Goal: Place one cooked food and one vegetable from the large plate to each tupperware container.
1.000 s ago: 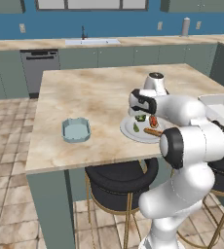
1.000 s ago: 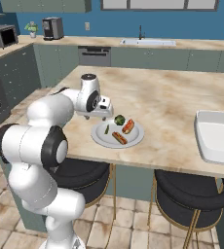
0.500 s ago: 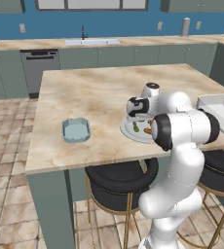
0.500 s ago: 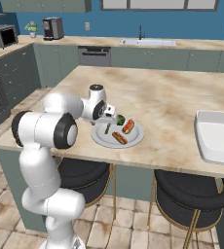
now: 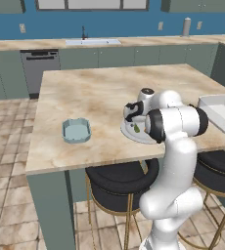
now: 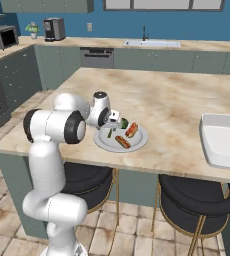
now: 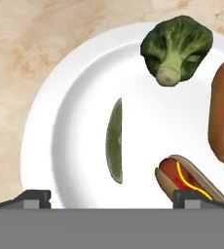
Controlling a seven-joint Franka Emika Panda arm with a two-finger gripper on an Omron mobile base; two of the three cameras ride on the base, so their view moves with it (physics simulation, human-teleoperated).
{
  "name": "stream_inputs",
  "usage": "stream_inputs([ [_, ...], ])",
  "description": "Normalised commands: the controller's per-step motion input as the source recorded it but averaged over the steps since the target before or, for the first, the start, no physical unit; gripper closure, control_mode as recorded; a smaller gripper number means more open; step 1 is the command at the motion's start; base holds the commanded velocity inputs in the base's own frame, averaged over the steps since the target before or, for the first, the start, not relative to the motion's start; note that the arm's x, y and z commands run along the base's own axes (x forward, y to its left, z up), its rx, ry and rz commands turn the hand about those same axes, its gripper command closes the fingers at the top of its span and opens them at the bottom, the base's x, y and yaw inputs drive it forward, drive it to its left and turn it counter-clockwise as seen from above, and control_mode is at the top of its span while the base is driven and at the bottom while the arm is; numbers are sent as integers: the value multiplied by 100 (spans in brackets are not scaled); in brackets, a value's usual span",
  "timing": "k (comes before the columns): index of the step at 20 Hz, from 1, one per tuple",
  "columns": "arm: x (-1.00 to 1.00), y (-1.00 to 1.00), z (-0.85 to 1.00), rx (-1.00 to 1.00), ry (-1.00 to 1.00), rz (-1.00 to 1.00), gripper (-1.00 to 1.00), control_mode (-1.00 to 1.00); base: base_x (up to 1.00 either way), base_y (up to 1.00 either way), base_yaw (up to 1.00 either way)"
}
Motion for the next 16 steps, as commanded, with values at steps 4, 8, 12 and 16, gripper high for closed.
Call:
stream_inputs([
  [4, 34, 0, -31, 0, 2, 0, -100, -100, 0, 0, 0],
  [8, 35, 0, -25, 0, 1, 0, -100, -100, 0, 0, 0],
  [12, 24, -2, -26, 0, 3, 0, -100, -100, 0, 0, 0],
  [16, 10, -7, -24, 0, 2, 0, -100, -100, 0, 0, 0],
])
